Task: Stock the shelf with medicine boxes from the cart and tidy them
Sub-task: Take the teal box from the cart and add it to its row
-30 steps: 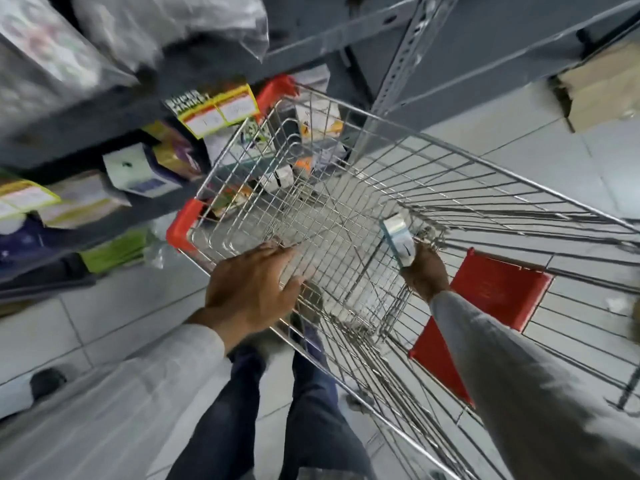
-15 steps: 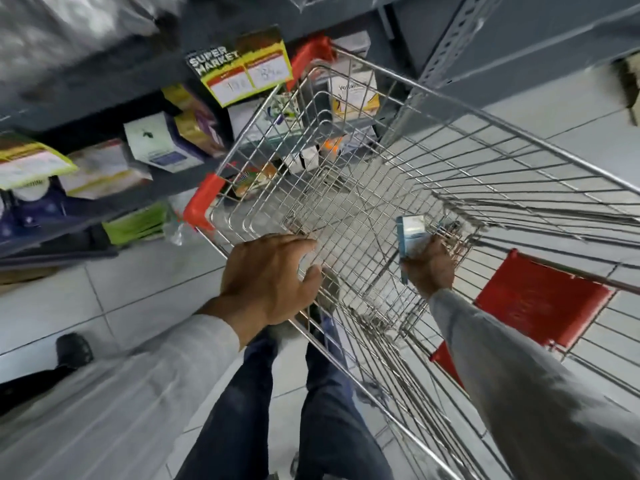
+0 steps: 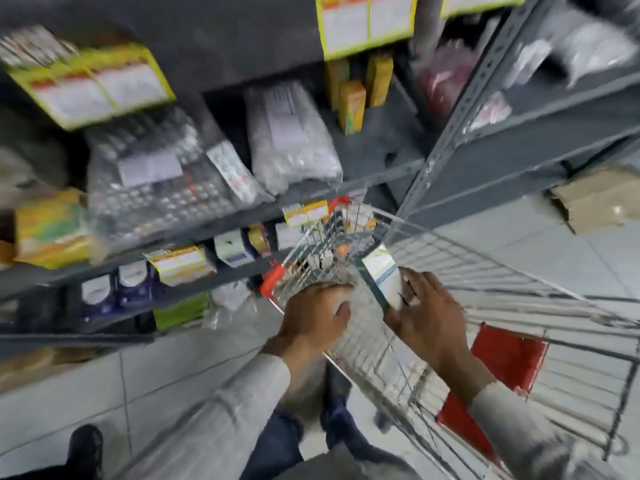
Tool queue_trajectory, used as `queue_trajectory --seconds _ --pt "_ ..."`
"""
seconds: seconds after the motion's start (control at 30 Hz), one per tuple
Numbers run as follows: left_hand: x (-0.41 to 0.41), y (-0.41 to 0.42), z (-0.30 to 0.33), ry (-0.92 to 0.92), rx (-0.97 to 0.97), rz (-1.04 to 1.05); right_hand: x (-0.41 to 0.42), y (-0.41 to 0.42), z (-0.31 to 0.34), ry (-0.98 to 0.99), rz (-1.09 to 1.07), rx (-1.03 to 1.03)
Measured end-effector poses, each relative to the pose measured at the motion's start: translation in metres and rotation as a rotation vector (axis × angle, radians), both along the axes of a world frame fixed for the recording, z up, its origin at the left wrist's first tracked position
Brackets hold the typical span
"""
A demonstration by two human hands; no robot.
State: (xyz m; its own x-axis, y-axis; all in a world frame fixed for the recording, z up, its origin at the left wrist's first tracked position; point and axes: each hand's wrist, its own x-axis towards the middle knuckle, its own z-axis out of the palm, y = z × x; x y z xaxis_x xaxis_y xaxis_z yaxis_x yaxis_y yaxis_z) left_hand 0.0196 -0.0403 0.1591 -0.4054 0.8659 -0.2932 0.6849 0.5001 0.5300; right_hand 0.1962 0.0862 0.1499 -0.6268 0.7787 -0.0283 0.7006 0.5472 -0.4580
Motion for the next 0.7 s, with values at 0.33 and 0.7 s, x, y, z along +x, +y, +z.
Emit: queue_trajectory --seconds 0.33,0.7 --pt "-0.108 -0.027 0.232 0.559 0.847 0.294 -0.088 0.035 0.231 0.678 0.027 0.212" --pt "-0.242 -0.067 0.291 0.680 0.431 0.562 -0.248 0.085 0.343 0.866 -0.040 0.192"
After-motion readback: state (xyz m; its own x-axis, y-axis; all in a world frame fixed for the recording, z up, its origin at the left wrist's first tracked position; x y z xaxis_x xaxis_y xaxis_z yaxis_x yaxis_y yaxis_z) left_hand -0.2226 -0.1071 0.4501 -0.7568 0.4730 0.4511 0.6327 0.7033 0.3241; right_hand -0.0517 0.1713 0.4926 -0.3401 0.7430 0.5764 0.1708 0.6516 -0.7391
